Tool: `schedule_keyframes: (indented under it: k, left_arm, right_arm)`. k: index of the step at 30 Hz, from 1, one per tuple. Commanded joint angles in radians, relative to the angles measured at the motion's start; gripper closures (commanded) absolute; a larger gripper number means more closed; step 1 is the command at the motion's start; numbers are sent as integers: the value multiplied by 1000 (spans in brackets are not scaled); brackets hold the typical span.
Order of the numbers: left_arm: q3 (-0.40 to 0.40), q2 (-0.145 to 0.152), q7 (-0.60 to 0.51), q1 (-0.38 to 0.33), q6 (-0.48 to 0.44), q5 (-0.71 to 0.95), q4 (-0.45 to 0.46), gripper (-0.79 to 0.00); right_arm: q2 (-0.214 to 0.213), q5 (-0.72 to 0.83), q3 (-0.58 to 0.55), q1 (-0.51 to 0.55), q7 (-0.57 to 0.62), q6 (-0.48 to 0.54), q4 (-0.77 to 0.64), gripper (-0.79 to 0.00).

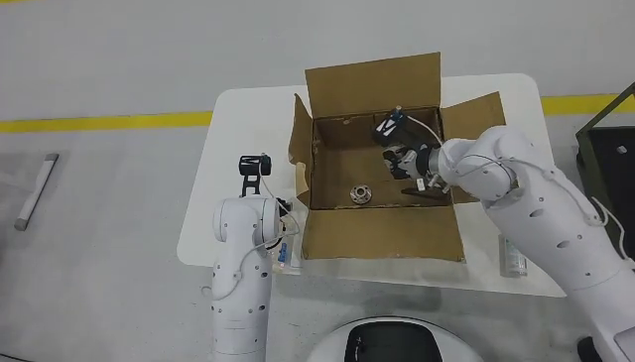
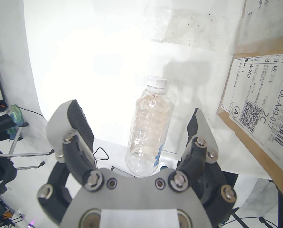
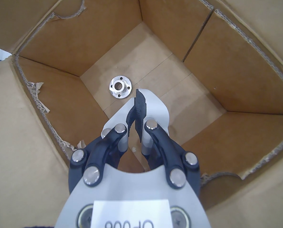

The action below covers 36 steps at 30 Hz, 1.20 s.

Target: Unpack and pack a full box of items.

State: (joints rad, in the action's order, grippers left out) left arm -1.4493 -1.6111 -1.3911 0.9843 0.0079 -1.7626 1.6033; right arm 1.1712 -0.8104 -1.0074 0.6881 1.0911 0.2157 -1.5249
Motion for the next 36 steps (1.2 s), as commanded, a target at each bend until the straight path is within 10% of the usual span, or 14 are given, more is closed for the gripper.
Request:
schedule_keyframes:
  k: [1,10,26,36]
  left_arm:
    - [0,0,0,0,0,0,0,-785]
    - [0,0,0,0,0,0,0,-785]
    - [0,0,0,0,0,0,0,-785]
    - [0,0,0,0,0,0,0,-785]
  right_arm:
    - [11,-9,35,-28,35,-73,23,0]
    - [92,-28,250,-142,47,-278,153,0]
    - [92,-28,249,-138,41,-279,154,0]
    - [132,-97,314,-126,-9,-470,158,0]
